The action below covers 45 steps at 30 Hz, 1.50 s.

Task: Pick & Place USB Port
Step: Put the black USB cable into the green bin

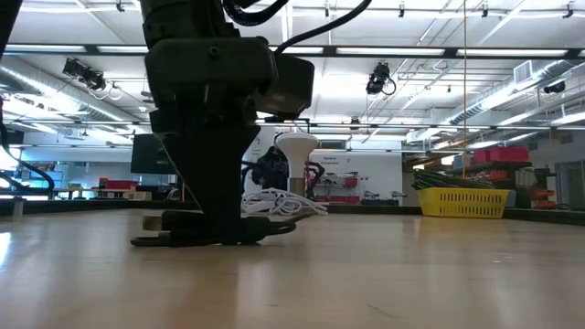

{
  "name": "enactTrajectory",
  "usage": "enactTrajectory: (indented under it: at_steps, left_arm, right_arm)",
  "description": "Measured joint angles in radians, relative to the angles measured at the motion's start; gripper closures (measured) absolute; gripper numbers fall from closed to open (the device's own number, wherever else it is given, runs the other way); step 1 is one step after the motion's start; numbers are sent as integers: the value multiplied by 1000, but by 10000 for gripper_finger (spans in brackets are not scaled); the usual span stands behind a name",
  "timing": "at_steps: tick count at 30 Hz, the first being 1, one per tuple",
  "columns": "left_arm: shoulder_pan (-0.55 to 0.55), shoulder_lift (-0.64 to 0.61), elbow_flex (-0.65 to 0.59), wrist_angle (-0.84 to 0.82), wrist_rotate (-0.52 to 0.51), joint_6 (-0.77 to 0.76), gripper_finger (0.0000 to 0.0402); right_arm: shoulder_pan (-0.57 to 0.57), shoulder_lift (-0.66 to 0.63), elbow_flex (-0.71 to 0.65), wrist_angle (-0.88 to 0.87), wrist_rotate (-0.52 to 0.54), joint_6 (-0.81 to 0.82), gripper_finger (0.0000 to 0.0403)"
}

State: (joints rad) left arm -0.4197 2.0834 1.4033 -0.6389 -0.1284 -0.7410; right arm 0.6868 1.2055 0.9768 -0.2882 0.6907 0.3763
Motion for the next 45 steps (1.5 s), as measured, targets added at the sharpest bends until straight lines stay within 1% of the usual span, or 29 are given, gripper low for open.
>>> enactTrajectory:
  at_steps: [5, 9, 12, 15, 19, 26, 31, 37, 40, 45]
  left_arm:
    - [-13, -9, 11, -32, -25, 2, 390]
    - [-34, -17, 36, -107, -28, 16, 390]
    - [-59, -22, 81, -202, -31, 15, 390]
    - [-93, -25, 128, -342, -61, -22, 390]
    - [-147, -27, 182, -478, -63, -70, 390]
    - [-286, -28, 283, -621, -45, -107, 390]
    - [-386, -28, 353, -724, -45, -217, 390]
    - [-499, -29, 391, -880, -40, -457, 390]
    - [-551, -29, 392, -886, -9, -542, 390]
    - [-634, -29, 392, -887, -5, -687, 390]
  right_arm:
    - [0, 0, 0, -1, 0, 0, 298]
    - [0, 0, 0, -7, 0, 0, 298]
    - [0, 0, 0, -12, 0, 1, 298]
    - [0, 0, 0, -15, 0, 4, 298]
    - [0, 0, 0, -18, 0, 4, 298]
    - [0, 0, 0, -18, 0, 4, 298]
    - [0, 0, 0, -19, 0, 8, 298]
    - [0, 0, 0, -19, 0, 8, 298]
    - [0, 0, 0, -19, 0, 10, 298]
    - [0, 0, 0, -19, 0, 11, 298]
